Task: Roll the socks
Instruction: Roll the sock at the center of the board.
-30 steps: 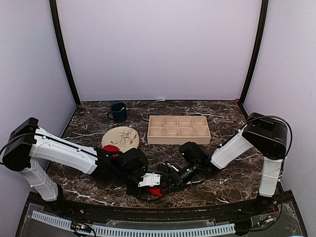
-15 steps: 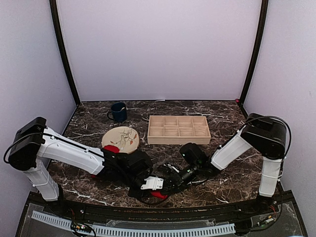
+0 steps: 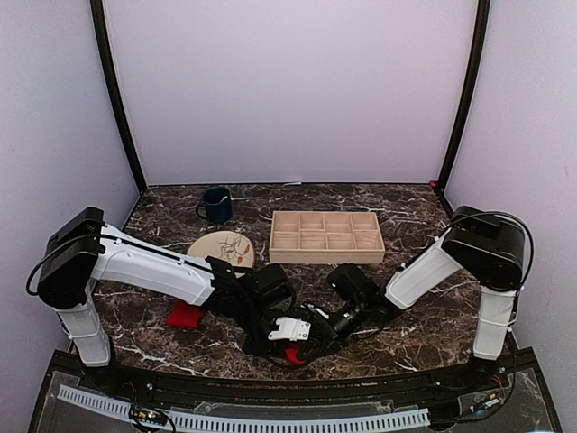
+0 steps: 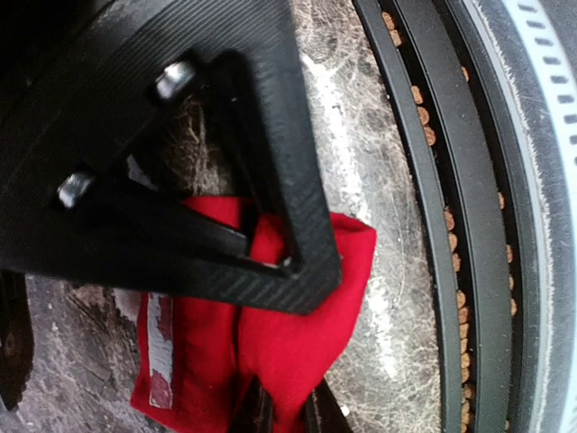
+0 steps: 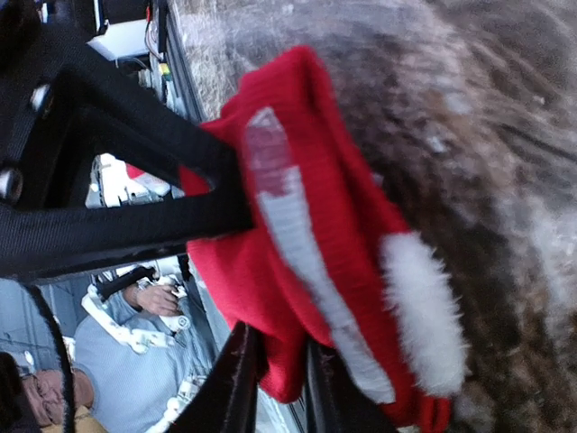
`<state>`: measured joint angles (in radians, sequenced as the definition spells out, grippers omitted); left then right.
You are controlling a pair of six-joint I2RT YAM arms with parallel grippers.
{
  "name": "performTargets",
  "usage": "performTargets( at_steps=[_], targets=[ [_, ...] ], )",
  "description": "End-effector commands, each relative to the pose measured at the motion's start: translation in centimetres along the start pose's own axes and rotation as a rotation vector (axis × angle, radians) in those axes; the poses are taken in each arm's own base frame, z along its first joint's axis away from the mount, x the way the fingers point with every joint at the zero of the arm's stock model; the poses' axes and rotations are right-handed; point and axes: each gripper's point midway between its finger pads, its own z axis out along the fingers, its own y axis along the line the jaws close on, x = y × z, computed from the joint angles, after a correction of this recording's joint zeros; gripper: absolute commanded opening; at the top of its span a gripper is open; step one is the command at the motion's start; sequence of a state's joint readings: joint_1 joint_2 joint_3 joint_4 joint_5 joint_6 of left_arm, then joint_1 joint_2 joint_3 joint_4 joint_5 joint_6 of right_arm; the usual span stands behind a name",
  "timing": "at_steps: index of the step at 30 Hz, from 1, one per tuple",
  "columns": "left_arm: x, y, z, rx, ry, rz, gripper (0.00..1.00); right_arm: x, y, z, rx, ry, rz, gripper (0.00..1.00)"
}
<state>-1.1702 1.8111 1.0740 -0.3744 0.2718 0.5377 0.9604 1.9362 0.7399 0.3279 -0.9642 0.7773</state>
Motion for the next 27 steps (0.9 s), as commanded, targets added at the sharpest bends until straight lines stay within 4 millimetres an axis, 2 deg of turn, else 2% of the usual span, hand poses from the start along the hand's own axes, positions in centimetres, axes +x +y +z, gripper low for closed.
performTargets(
  at_steps=[1,4,16,25,27],
  targets=[
    [1.6,-2.3,0.2,0.196,0.053,-0.103,0.1,-0.7,-1.0,-0.8,0.074,-0.056,-0.017,0.25],
    [1.8,-2.3,-0.1,0.226,0.052,-0.135,0.11,-1.0,-0.8,-1.4,0.062,-0.087,-0.01,0.32],
    [1.4,-2.4,-0.4,0.333,0.055,-0.223,0.11,-2.0,-1.2,-4.8,0.066,-0.256,0.022,0.34],
    [1.0,-2.1,-0.2,0.4,0.061,-0.283,0.11,-2.2,-1.7,-7.5,0.211,-0.423,-0.078,0.34],
    [1.0,-1.9,-0.1,0.414,0.065,-0.297,0.11,-2.3,-0.9,-8.2,0.254,-0.462,-0.138,0.34]
  ],
)
